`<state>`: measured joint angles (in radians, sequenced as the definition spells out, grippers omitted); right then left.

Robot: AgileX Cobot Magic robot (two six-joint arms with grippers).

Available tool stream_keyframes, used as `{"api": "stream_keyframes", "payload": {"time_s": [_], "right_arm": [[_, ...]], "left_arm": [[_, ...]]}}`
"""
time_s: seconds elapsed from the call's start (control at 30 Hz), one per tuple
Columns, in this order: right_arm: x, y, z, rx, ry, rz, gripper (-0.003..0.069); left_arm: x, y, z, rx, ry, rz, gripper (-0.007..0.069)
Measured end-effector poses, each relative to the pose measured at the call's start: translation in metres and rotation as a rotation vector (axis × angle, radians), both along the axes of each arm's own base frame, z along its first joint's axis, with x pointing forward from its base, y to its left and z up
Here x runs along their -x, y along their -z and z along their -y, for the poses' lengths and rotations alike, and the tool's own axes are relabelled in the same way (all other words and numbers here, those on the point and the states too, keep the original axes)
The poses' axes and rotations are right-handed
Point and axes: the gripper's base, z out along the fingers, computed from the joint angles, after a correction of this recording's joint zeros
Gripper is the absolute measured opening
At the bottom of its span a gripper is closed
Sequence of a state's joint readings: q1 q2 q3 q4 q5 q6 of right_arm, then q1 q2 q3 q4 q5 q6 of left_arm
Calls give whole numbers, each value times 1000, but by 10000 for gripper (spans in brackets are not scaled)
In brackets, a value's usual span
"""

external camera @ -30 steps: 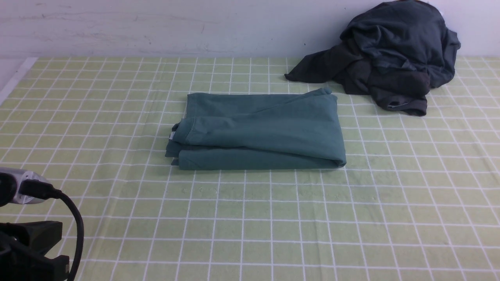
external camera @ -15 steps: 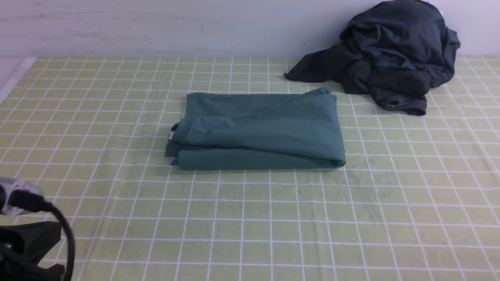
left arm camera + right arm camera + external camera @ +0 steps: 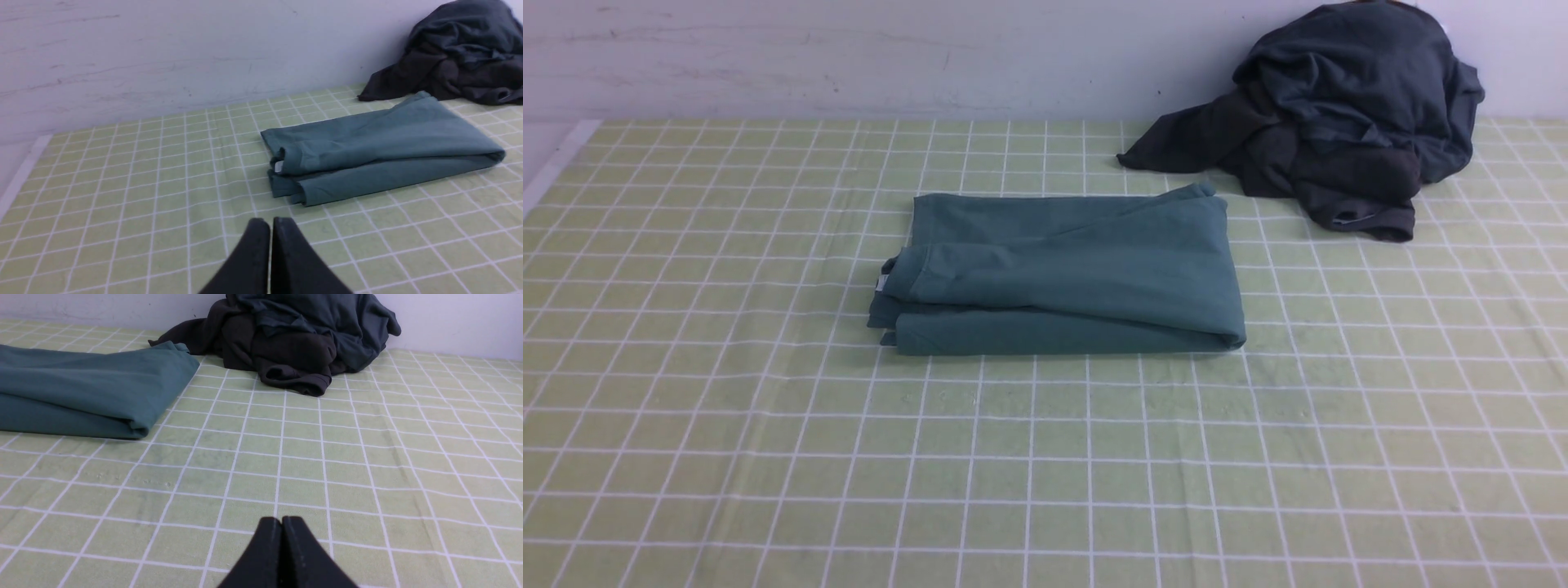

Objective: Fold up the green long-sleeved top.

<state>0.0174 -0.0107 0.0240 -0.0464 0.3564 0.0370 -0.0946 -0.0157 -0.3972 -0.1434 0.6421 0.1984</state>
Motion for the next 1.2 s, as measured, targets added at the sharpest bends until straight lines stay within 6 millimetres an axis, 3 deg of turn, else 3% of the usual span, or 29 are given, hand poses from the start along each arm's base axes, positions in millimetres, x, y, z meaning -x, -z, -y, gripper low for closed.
{"api": "stream_keyframes", "payload": {"time_s": [0.17, 0.3, 0.37, 0.53, 1.2], "right_arm": [[0, 0, 0, 0, 0, 0, -14], [0, 0, 0, 0, 0, 0, -14], [0, 0, 0, 0, 0, 0, -14], [0, 0, 0, 0, 0, 0, -14], [0, 0, 0, 0, 0, 0, -14]], "left_arm": [[-16, 19, -4, 53, -64, 62, -3], [-33, 53, -4, 57, -86, 126, -3], [-38, 77, -4, 53, -88, 104, -3], [-39, 104, -4, 29, -91, -59, -3], [-37, 108, -4, 19, -91, -125, -3]]}}
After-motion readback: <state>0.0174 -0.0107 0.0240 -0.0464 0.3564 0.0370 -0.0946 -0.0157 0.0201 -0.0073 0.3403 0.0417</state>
